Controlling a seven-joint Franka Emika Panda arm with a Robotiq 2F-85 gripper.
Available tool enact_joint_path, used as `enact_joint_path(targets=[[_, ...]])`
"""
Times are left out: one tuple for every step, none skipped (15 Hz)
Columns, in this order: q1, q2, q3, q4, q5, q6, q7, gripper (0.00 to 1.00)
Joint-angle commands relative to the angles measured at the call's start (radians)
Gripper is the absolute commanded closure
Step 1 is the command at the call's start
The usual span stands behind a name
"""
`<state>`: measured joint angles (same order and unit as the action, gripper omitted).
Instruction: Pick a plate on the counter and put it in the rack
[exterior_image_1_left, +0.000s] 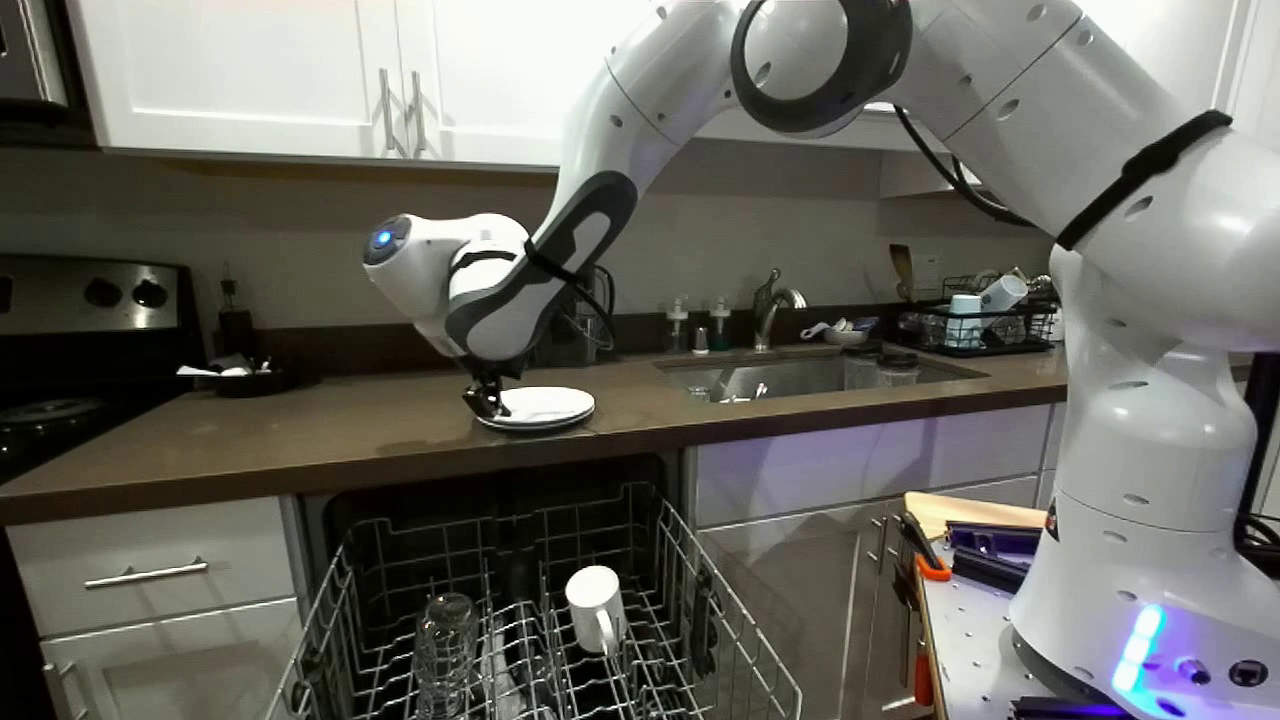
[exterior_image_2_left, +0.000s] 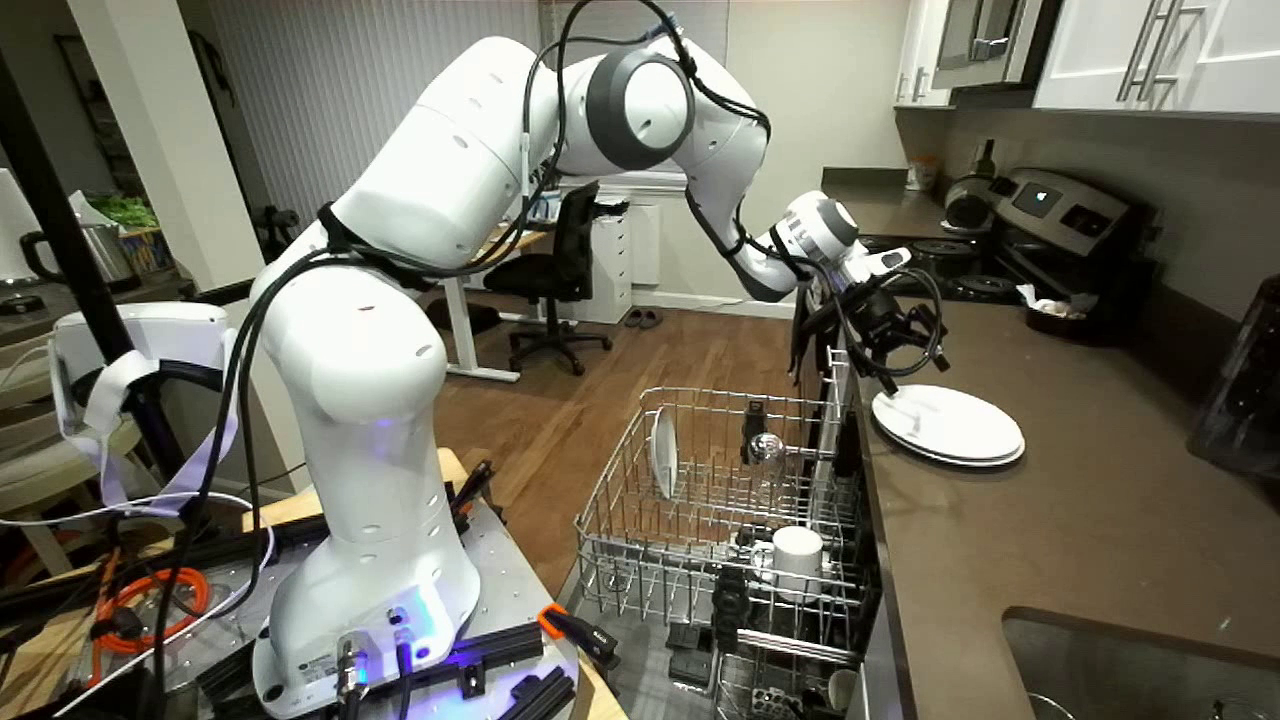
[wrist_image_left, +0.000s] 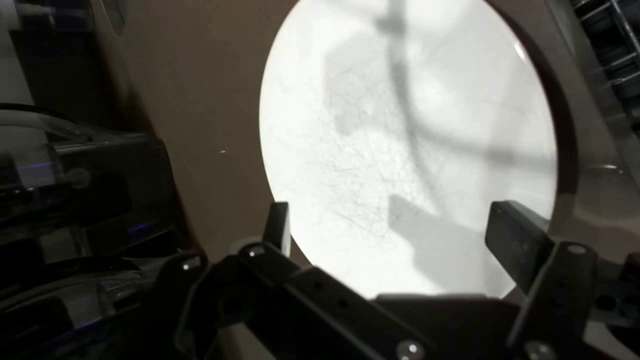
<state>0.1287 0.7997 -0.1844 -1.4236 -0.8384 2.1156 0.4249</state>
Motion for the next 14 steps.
enact_joint_path(targets=[[0.03, -0.02, -0.013, 0.019, -0.018, -0.083, 0.019, 0.0], [0.028, -0.023, -0.004, 0.027, -0.011, -0.09, 0.012, 0.0], [0.028, -0.025, 0.003, 0.035, -0.008, -0.087, 0.009, 0.0], [0.029, -0.025, 0.007, 0.045, -0.004, -0.09, 0.008, 0.0], [0.028, -0.023, 0.015, 0.056, 0.003, -0.088, 0.005, 0.0], [0.028, -0.019, 0.018, 0.066, 0.005, -0.09, 0.001, 0.0], [0.029, -0.008, 0.023, 0.08, 0.009, -0.097, -0.005, 0.0], [0.029, 0.001, 0.026, 0.089, 0.01, -0.102, -0.009, 0.0], [0.031, 0.01, 0.027, 0.095, 0.006, -0.11, -0.013, 0.0], [0.035, 0.021, 0.026, 0.101, 0.004, -0.125, -0.015, 0.0], [0.033, 0.03, 0.029, 0.105, 0.006, -0.132, -0.019, 0.01], [0.032, 0.038, 0.031, 0.108, 0.007, -0.138, -0.019, 0.03], [0.031, 0.046, 0.033, 0.113, 0.009, -0.145, -0.021, 0.0], [0.028, 0.054, 0.036, 0.119, 0.014, -0.148, -0.023, 0.0]])
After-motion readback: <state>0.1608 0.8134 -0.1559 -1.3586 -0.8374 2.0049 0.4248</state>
